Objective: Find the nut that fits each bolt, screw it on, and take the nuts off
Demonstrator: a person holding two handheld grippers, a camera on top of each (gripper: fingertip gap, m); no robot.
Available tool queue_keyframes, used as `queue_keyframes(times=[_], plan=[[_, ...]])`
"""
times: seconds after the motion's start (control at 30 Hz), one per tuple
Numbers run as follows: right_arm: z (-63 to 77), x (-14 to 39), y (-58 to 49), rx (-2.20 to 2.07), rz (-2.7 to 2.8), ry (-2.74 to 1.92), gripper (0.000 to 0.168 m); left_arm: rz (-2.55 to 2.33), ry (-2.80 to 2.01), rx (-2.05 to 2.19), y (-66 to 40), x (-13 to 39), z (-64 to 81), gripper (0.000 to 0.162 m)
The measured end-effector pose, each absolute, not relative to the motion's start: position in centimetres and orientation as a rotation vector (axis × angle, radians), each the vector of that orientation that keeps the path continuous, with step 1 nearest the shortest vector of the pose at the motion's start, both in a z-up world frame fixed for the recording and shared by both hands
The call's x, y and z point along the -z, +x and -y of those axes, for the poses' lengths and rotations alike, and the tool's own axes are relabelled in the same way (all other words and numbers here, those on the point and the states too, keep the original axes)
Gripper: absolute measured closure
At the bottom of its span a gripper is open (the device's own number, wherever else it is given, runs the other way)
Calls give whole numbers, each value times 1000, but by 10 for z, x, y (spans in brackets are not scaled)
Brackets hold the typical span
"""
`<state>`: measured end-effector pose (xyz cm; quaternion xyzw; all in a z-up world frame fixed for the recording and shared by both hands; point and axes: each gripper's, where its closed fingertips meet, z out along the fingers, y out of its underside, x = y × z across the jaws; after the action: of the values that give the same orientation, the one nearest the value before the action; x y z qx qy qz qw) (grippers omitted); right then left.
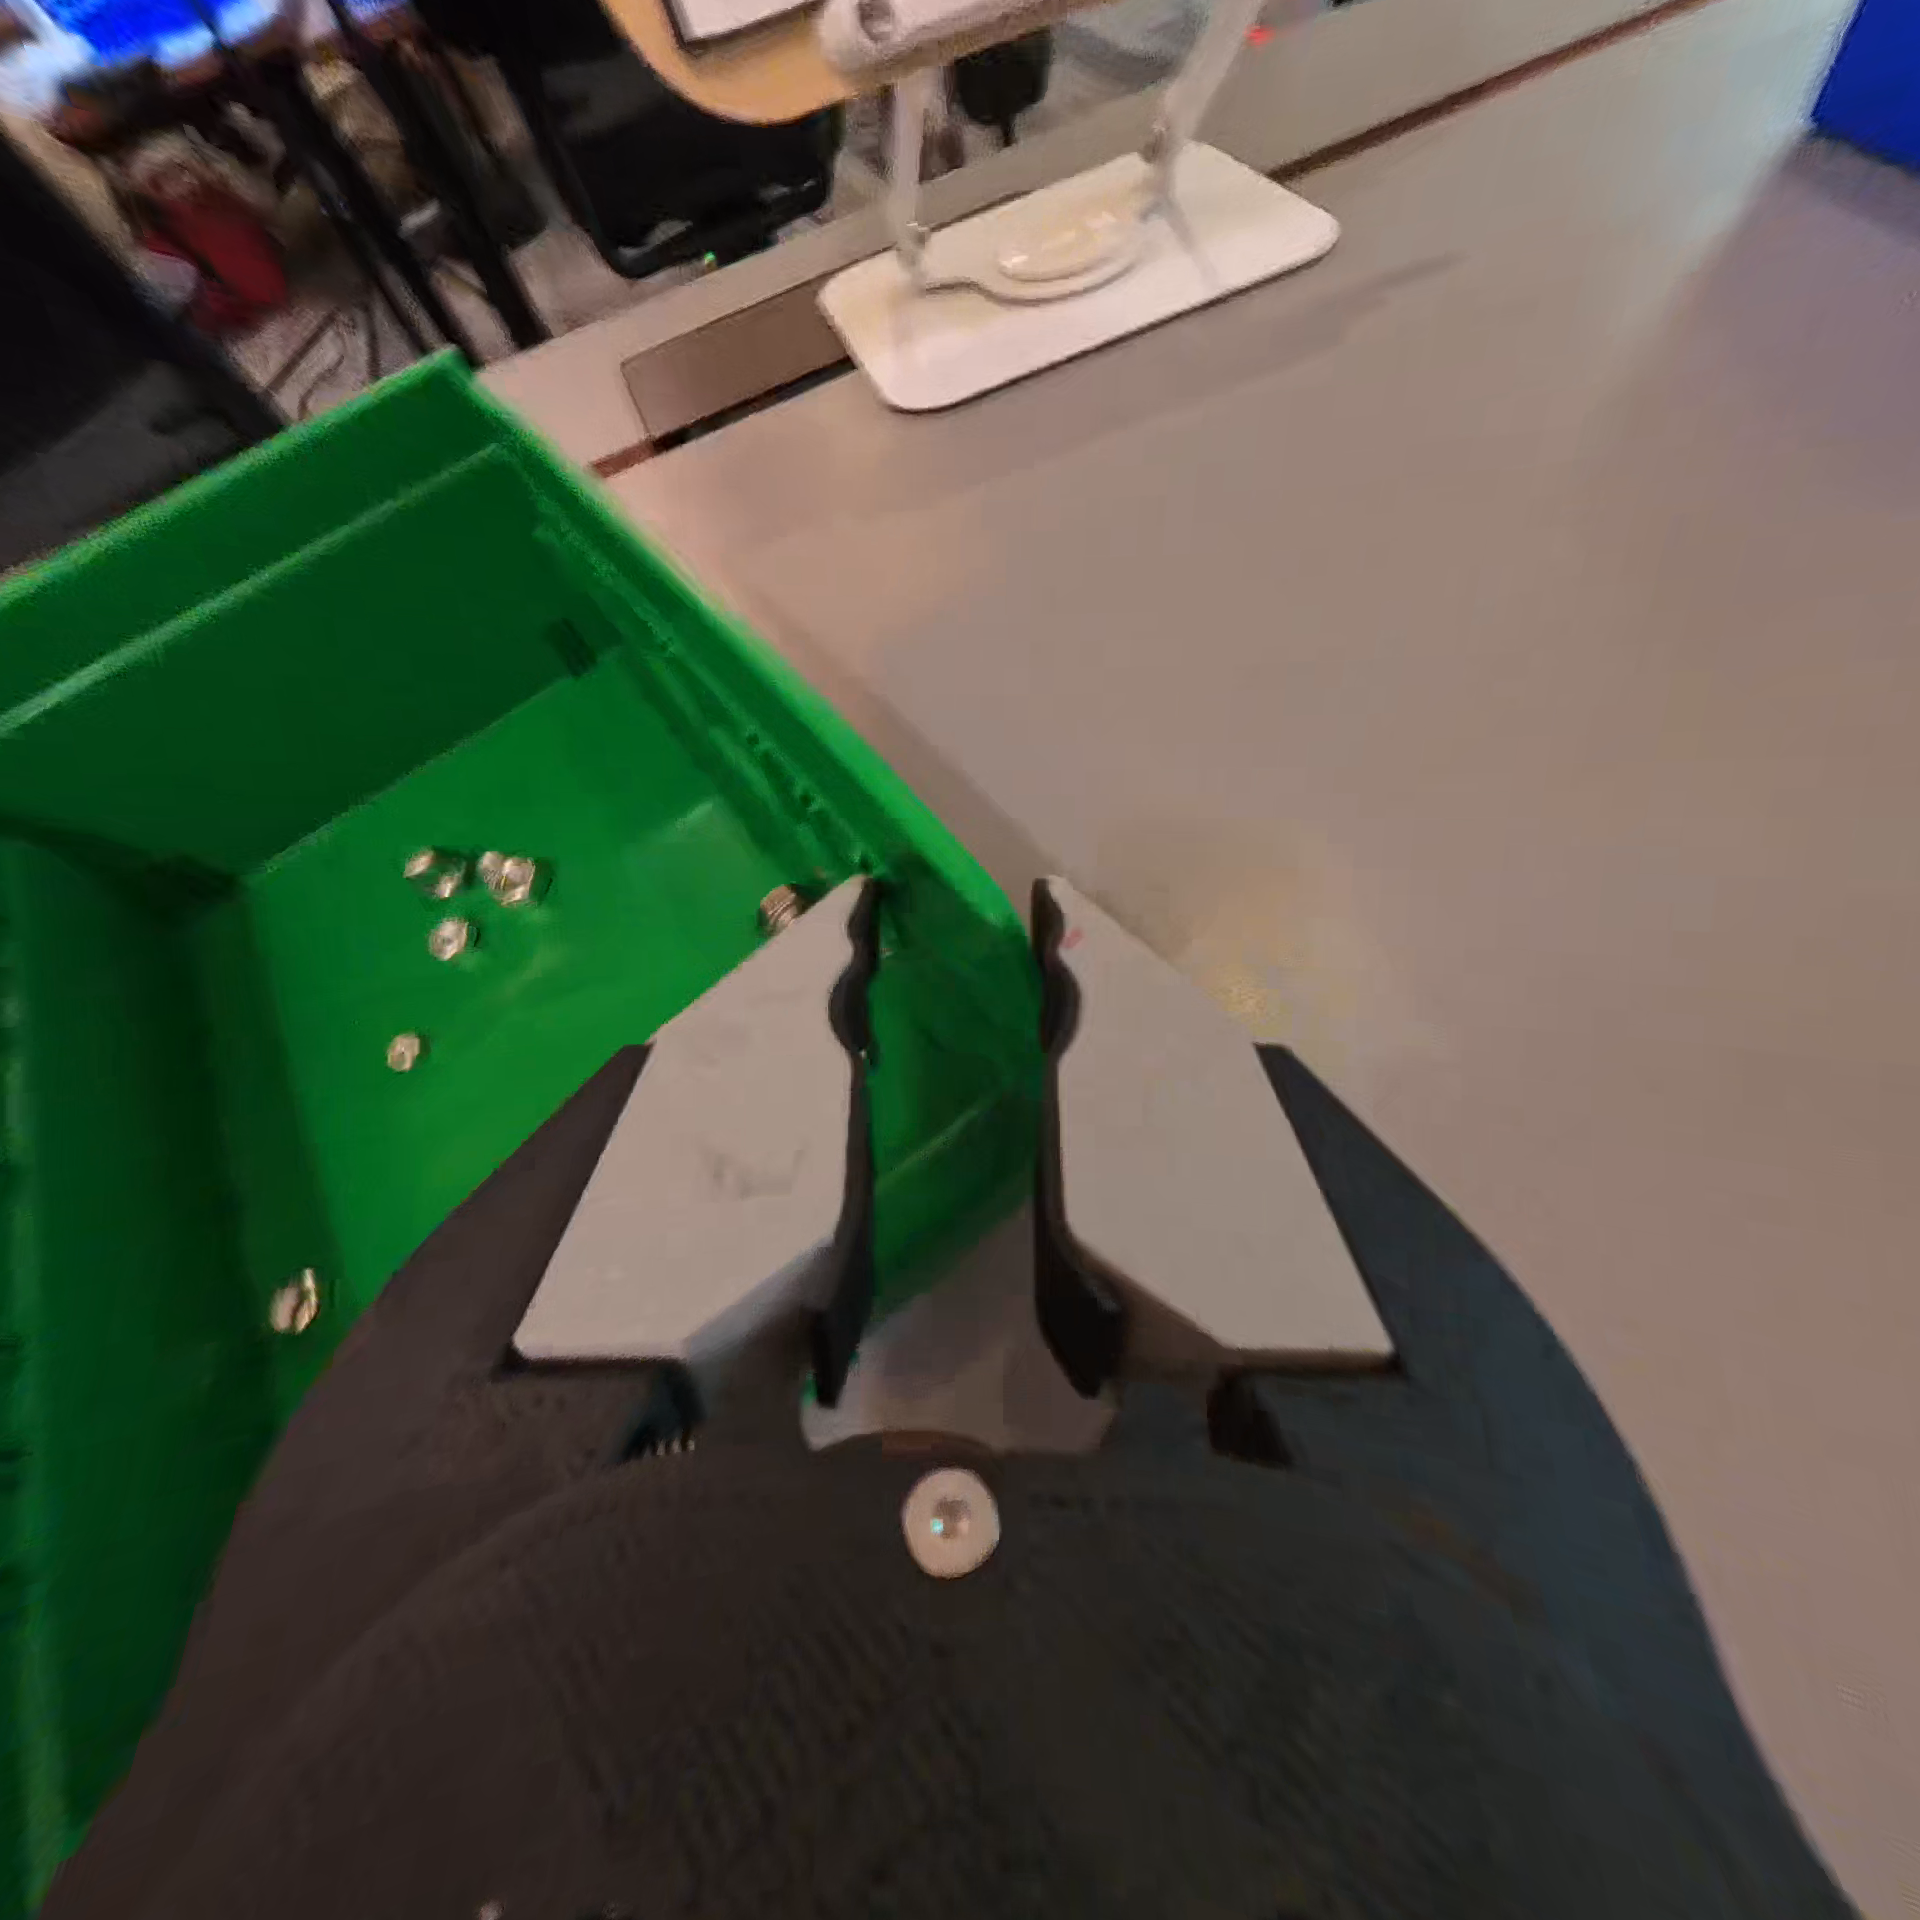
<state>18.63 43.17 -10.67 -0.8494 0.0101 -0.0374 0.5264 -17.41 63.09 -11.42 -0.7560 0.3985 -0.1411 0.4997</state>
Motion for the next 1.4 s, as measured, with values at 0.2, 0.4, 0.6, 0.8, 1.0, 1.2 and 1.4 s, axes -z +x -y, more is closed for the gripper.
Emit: queue_keyframes(times=[0.2, 0.4, 0.6, 0.8, 1.0, 1.2, 1.4], plan=[[-419, 119, 213, 217, -42, -2073, 155, -1130, -1802, 314, -185, 117, -622, 141], [-392, 120, 235, 239, -98, -2058, 160, -1213, -1774, 379, -189, 117, -625, 141], [-379, 53, 216, 237, -106, -1827, 134, -1010, -1876, 449, -198, 103, -616, 107], [-409, 7, 118, -63, 195, -1775, 114, -861, -1775, 474, -236, 22, -629, 103], [-502, 57, 44, -322, 351, -1840, 116, -903, -1982, 570, -224, 39, -681, 99], [-552, 95, 41, -409, 324, -1878, 120, -1118, -2176, 510, -218, 103, -695, 111], [-541, 123, 47, -421, 383, -1943, 119, -1685, -2047, 389, -226, 134, -689, 117]])
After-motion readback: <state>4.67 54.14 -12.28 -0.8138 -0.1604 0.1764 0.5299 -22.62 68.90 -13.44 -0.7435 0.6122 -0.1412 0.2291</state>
